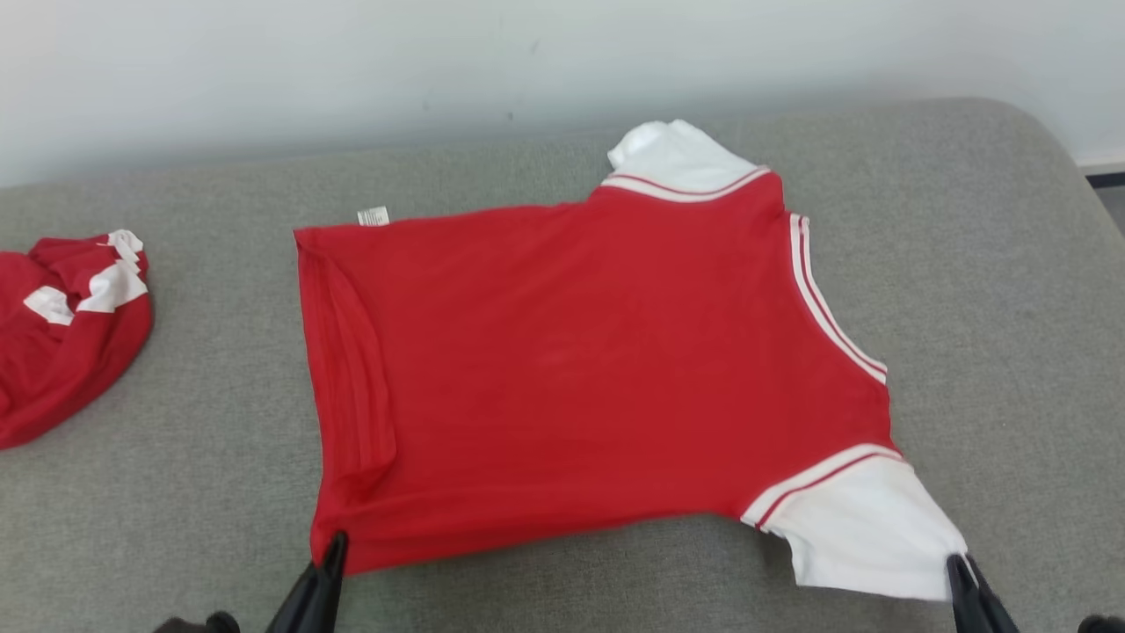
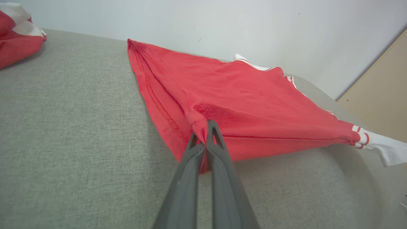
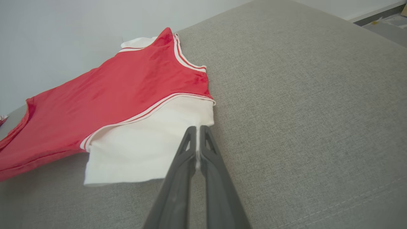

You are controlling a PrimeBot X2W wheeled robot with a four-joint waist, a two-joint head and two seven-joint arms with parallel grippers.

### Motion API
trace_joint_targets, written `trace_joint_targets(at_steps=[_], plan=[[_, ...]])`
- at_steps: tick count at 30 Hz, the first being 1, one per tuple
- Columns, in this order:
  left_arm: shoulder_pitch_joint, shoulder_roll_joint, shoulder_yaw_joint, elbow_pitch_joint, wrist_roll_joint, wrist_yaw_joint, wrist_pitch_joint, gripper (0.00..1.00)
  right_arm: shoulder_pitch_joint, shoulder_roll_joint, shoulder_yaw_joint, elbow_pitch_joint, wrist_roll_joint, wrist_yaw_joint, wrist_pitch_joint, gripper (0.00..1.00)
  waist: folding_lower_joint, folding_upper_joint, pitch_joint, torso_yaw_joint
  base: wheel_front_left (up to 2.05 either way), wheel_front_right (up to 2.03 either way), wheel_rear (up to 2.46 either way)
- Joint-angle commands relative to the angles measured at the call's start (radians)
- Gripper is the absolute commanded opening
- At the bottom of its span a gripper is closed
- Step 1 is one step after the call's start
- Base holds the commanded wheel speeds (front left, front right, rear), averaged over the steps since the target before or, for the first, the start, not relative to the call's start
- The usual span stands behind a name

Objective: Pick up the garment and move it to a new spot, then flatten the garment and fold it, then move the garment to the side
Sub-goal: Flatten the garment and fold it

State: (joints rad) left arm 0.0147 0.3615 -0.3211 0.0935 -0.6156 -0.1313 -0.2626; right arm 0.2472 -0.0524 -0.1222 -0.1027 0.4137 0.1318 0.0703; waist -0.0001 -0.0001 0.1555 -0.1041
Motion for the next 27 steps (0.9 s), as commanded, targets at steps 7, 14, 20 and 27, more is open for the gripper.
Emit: trace_joint_targets(at_steps=[7, 14, 20, 27], plan=[[0.072, -0.020, 0.002, 0.024, 0.006, 0.001, -0.003, 0.00, 0.101, 0.002, 0.032, 0.015, -0.003, -0.002, 0.027, 0.00, 0.0001, 0.0001, -0.044, 0.018, 0.00, 0.00, 0.00], [0.070, -0.028, 0.000, 0.038, 0.008, 0.001, -0.003, 0.00, 0.094, 0.002, 0.038, 0.001, 0.016, -0.002, 0.019, 0.00, 0.0001, 0.0001, -0.045, 0.030, 0.00, 0.00, 0.00], [0.041, -0.024, -0.021, 0.041, 0.011, 0.001, -0.003, 0.00, 0.019, 0.002, 0.039, -0.007, 0.020, -0.002, 0.035, 0.00, 0.0001, 0.0001, -0.046, 0.037, 0.00, 0.00, 0.00], [-0.033, -0.016, -0.058, 0.041, 0.014, 0.001, -0.003, 0.00, -0.131, -0.038, 0.045, 0.026, 0.021, -0.002, 0.071, 0.00, 0.0001, 0.0001, -0.027, 0.053, 0.00, 0.00, 0.00]])
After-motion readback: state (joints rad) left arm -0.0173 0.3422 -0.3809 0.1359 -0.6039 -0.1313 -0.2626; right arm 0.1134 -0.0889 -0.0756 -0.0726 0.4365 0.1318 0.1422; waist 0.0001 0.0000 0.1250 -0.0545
